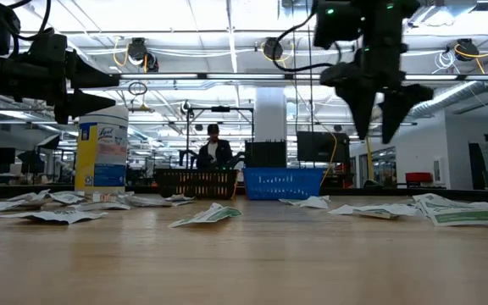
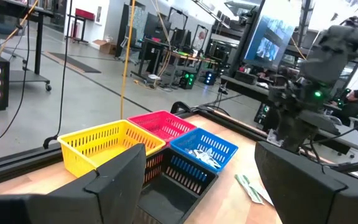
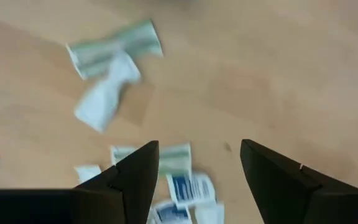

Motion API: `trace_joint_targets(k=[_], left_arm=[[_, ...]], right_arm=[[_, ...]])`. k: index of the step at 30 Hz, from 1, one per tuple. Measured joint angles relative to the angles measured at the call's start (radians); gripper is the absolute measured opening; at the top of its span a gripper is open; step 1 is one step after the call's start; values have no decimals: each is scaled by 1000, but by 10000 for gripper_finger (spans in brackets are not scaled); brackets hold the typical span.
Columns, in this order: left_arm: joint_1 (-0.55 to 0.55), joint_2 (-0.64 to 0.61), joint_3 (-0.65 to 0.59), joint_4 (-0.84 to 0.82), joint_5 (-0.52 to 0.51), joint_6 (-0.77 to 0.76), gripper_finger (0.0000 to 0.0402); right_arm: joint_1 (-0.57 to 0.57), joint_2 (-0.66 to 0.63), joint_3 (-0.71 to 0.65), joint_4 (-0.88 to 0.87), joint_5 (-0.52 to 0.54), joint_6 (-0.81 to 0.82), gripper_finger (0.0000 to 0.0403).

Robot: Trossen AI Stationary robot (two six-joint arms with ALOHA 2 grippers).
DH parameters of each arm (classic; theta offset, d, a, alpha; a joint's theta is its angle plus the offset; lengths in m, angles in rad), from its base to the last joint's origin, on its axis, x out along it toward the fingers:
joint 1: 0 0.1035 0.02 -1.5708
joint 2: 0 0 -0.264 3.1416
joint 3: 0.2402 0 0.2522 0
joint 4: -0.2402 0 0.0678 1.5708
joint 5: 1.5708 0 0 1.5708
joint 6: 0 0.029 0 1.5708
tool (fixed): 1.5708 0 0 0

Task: Pick & Place First Aid Supplies
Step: Put the blue alcohol pad into the blue basket

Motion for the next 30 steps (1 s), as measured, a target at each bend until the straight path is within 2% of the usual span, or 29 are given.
trace_joint_targets(k=[5, 13, 21, 30], left_arm=[[0, 0, 0, 0, 0, 0, 306], [0, 0, 0, 0, 0, 0, 306], [0, 0, 0, 0, 0, 0, 306], [0, 0, 0, 0, 0, 0, 306]], right_arm=[[101, -59, -78, 2, 0, 130, 224], [224, -90, -119, 4, 1, 273, 224], [259, -70, -176, 52, 1, 278, 224], [270, -41, -305, 222, -26, 288, 224]])
